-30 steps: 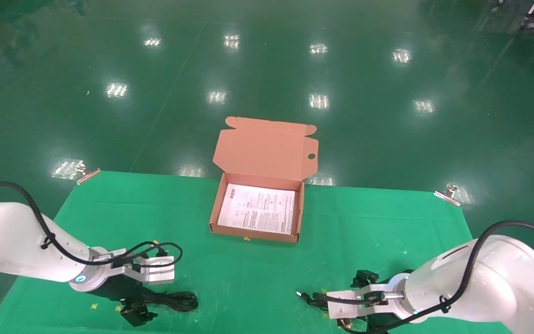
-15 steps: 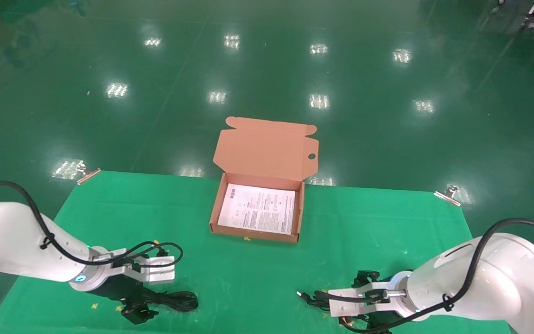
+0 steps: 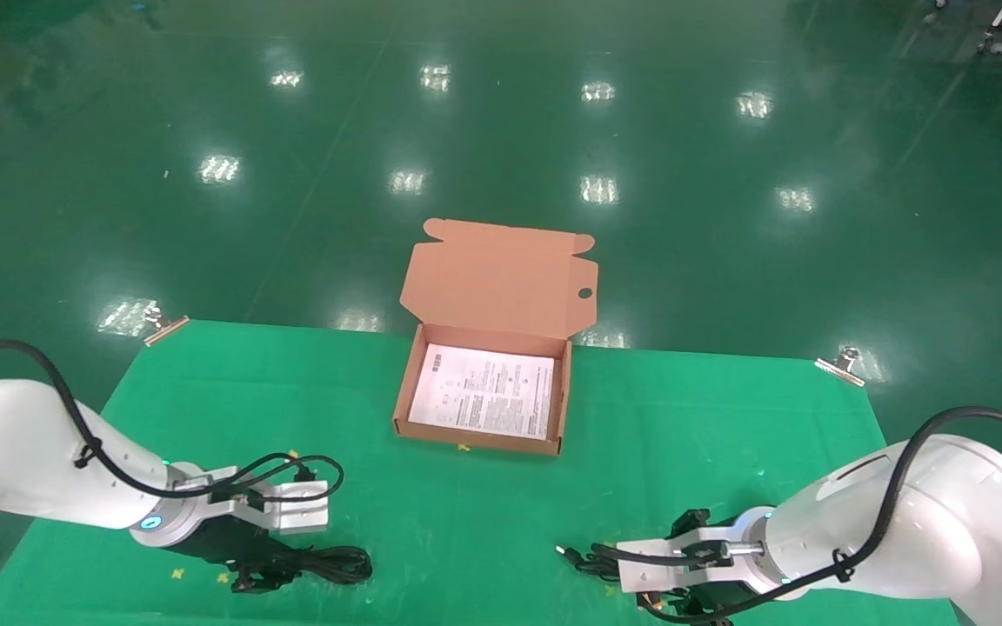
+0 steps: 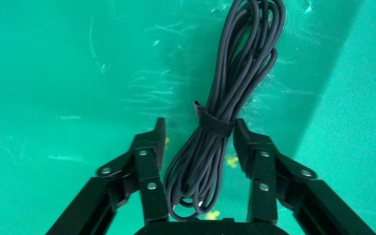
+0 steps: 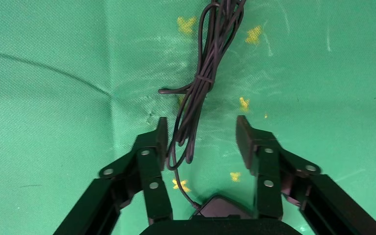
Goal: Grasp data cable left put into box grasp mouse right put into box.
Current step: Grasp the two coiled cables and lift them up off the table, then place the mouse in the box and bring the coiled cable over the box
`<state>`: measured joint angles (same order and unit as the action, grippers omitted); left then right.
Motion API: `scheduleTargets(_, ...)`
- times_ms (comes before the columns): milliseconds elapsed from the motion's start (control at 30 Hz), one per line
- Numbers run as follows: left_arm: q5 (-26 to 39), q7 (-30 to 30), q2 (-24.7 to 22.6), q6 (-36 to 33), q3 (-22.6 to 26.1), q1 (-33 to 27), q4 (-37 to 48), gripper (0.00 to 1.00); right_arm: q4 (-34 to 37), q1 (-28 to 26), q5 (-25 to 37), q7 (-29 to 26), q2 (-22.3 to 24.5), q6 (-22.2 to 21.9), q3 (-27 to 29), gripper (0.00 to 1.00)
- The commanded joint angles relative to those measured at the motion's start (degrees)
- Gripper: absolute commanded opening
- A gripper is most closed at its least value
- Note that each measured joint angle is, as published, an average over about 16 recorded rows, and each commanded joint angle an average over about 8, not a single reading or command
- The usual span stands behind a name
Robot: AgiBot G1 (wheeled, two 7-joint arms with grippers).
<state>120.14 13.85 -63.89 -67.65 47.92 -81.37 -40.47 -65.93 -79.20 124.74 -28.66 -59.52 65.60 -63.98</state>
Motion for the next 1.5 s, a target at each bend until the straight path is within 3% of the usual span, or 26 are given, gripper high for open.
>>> scheduleTargets(33,0.0,0.0,0.0,0.0,0.0,0.0,0.0,0.00,0.0,0.0,0.0,0.0,0.0,0.0,0.0,0.00)
scheduleTargets(633,-0.1,-0.1,0.1,0.0,-0.1,0.0,-0.3,0.00,-0.1,-0.1,-0.1,0.0,0.1,0.1,0.1,0.00)
scheduleTargets(833,-0.3,-0.7,1.5,-0.1,-0.6,-1.3,-3.9,0.00,-4.1,-1.4,-0.1,-2.6,3.1,-0.6,2.0,0.00)
scheduleTargets(1000,0.3,0.3,3.9,0.7,-1.7,-3.2,-10.4,0.00,-9.9,-4.8,1.1,-7.2,7.4,-0.3,5.1,0.00)
scheduleTargets(1167,3.2,2.8,5.0,4.2,-2.8,-5.1,-17.7,0.00,-11.2,-10.5,2.8,-9.3,8.6,-1.0,8.2,0.00)
scheduleTargets(1500,9.1,6.4,1.6,12.8,-4.3,-8.0,-24.9,0.00,-8.2,-20.1,4.3,-9.2,1.9,-8.4,12.6,0.00)
